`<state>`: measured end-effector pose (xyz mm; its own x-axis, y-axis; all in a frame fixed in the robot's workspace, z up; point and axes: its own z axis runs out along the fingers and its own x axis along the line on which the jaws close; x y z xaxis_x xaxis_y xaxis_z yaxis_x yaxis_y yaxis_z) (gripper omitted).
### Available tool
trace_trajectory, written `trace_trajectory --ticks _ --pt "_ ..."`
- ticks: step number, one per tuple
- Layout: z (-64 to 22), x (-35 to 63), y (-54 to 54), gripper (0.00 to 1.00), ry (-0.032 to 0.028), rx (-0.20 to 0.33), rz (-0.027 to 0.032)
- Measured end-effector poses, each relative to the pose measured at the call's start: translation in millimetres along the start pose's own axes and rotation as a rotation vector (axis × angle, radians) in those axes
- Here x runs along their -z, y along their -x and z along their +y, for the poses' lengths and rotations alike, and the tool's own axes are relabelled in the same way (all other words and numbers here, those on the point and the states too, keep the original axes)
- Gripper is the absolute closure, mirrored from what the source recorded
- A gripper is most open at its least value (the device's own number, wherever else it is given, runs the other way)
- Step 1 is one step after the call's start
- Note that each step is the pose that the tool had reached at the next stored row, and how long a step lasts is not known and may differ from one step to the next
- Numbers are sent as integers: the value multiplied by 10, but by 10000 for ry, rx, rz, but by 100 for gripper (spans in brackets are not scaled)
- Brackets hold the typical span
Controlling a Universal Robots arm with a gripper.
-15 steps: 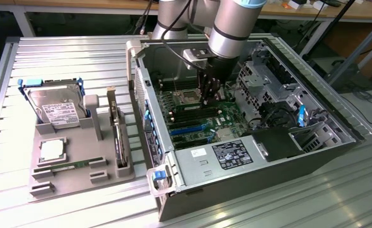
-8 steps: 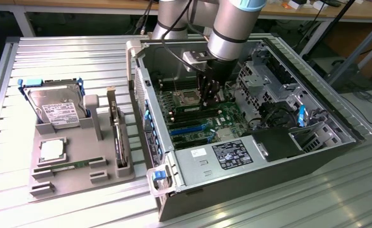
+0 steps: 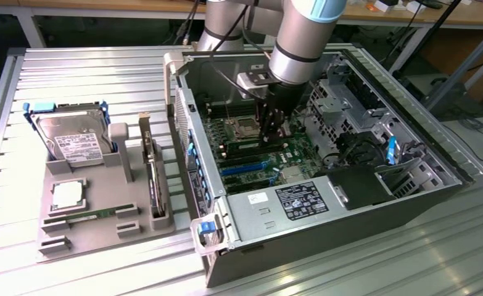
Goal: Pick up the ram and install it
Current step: 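Insert the ram into the slot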
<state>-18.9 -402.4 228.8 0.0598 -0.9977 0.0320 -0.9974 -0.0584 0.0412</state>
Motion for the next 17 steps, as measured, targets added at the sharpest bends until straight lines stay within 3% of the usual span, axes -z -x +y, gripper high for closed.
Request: trace_trajectory --ticks 5,8,17 --pt "-7 -24 0 86 1 -1 3" --pt "-5 23 0 86 62 1 2" --pt "-11 4 -22 86 64 1 2"
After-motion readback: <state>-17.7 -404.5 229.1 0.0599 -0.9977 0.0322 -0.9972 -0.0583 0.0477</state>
